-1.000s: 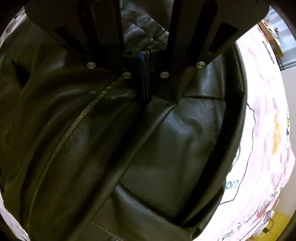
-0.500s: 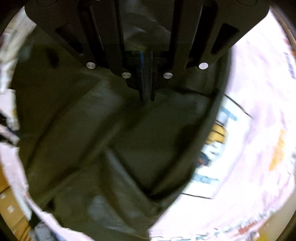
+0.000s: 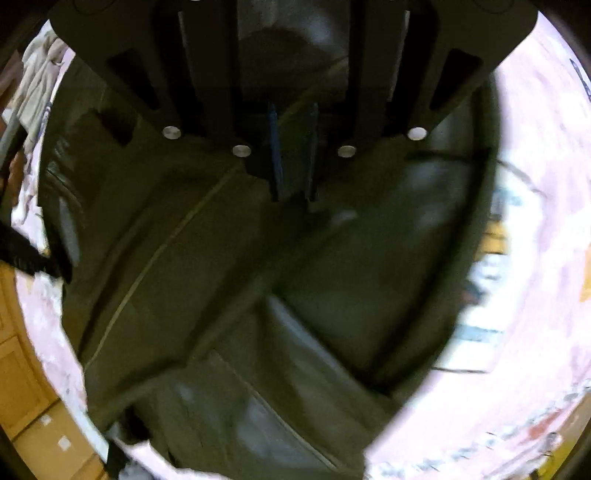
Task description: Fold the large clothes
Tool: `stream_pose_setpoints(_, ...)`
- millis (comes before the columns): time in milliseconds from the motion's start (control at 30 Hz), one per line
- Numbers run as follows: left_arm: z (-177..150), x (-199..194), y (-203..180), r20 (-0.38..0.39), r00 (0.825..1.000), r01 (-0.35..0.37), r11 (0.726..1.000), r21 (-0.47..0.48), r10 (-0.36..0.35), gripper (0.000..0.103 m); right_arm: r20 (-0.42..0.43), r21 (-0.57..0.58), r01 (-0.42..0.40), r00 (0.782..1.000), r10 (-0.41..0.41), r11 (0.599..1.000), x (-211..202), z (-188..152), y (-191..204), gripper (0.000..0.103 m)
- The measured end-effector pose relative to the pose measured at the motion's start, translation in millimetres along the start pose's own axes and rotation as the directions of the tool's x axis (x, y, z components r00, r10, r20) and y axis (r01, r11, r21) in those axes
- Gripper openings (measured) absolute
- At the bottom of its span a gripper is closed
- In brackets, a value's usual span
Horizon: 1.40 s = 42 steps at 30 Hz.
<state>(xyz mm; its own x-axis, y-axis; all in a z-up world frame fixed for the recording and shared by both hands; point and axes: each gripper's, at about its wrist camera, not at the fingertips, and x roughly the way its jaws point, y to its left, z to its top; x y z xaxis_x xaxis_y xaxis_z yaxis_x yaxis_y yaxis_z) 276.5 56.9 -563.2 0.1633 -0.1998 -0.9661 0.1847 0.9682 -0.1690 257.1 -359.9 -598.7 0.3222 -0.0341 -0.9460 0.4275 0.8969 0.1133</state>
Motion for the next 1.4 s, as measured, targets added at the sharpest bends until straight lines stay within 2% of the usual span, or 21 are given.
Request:
stream_pose_setpoints(33,-3.5,-13.3,9.2,0.015,1.000,-0.002,1.000,-0.007,0.002,0.032,0.021,-0.004,-0.007,1.000,0.007,1.000,-12.6,-10.8,-4.1,0.068)
stream_pose_setpoints(67,-8.0,-24.0,16.8,0.031,1.000,-0.006,1.000,-0.010,0.006,0.049,0.043,-0.015,-0.029,0.999,0.029,0.999,-31.7,-28.0,-10.6,0.068)
stream_pose_setpoints(100,-16.1,-41.4,27.0,0.066,0.998,-0.012,1.000,-0.010,0.013,0.057,0.040,-0.026,-0.047,0.998,0.049,0.999,-45.2,-43.2,-15.2,0.069)
stream_pose_setpoints(200,-33.2,-70.3,72.6,0.113,0.993,-0.027,1.000,0.014,0.026,0.066,0.038,-0.039,-0.058,0.998,0.059,0.998,-79.9,-94.4,-25.1,0.074)
stream_pose_setpoints(267,-57.2,-92.2,94.0,0.122,0.993,-0.012,1.000,0.028,0.009,0.068,0.062,-0.007,-0.053,0.997,0.053,0.999,-104.4,-133.4,-36.7,0.079)
stream_pose_setpoints(333,-66.3,-104.3,113.5,0.118,0.993,-0.007,0.999,0.036,0.003,0.072,0.080,0.022,-0.062,0.995,0.060,0.998,-123.2,-160.6,-40.1,0.082)
stream_pose_setpoints(400,-88.3,-118.3,129.9,0.111,0.994,0.016,0.999,0.034,-0.020,0.079,0.116,0.028,-0.068,0.991,0.065,0.997,-145.9,-193.1,-45.3,0.087)
stream_pose_setpoints(467,-114.0,-125.8,142.6,0.078,0.995,0.056,0.998,0.024,-0.058,0.085,0.163,0.007,-0.056,0.985,0.055,0.998,-162.5,-219.3,-43.1,0.092)
stream_pose_setpoints(533,-131.1,-121.3,143.5,0.027,0.997,0.069,0.998,-0.001,-0.069,0.085,0.202,-0.043,-0.016,0.979,0.024,0.999,-177.0,-243.7,-41.1,0.093)
stream_pose_setpoints(600,-150.8,-121.9,149.5,-0.005,0.998,0.055,0.998,-0.017,-0.055,0.085,0.211,-0.077,0.026,0.977,-0.009,0.997,-185.7,-262.5,-43.3,0.094)
stream_pose_setpoints(667,-172.3,-122.2,152.2,-0.005,0.998,0.055,0.998,-0.017,-0.055,0.085,0.227,-0.091,0.060,0.973,-0.038,0.994,-194.4,-276.7,-46.9,0.095)
stream_pose_setpoints(833,-201.2,-115.9,150.7,0.018,0.999,0.047,0.999,0.016,-0.047,0.085,0.195,-0.040,0.070,0.979,-0.061,0.997,-202.9,-292.7,-66.0,0.095)
stream_pose_setpoints(933,-207.9,-101.1,149.1,0.051,0.996,0.075,0.997,0.027,-0.076,0.085,0.192,-0.005,0.070,0.979,-0.068,0.998,-197.5,-293.7,-77.4,0.095)
stream_pose_setpoints(1100,-209.6,-62.4,167.1,-0.017,0.998,0.059,0.996,-0.060,-0.060,0.085,0.136,0.011,0.056,0.989,-0.057,0.998,-168.7,-291.6,-90.2,0.095)
stream_pose_setpoints(1233,-207.5,-43.1,178.4,-0.068,0.995,0.062,0.995,-0.078,-0.068,0.085,0.070,-0.046,0.049,0.996,-0.046,0.998,-143.8,-287.7,-90.9,0.095)
stream_pose_setpoints(1300,-205.7,-33.5,179.3,-0.103,0.991,0.073,0.994,-0.078,-0.081,0.085,0.051,-0.080,0.061,0.997,-0.057,0.995,-133.9,-285.5,-89.7,0.095)
stream_pose_setpoints(1400,-202.0,-16.4,175.9,-0.159,0.977,0.132,0.988,-0.080,-0.143,0.085,0.017,-0.097,0.028,1.000,-0.026,0.995,-119.6,-279.7,-90.4,0.095)
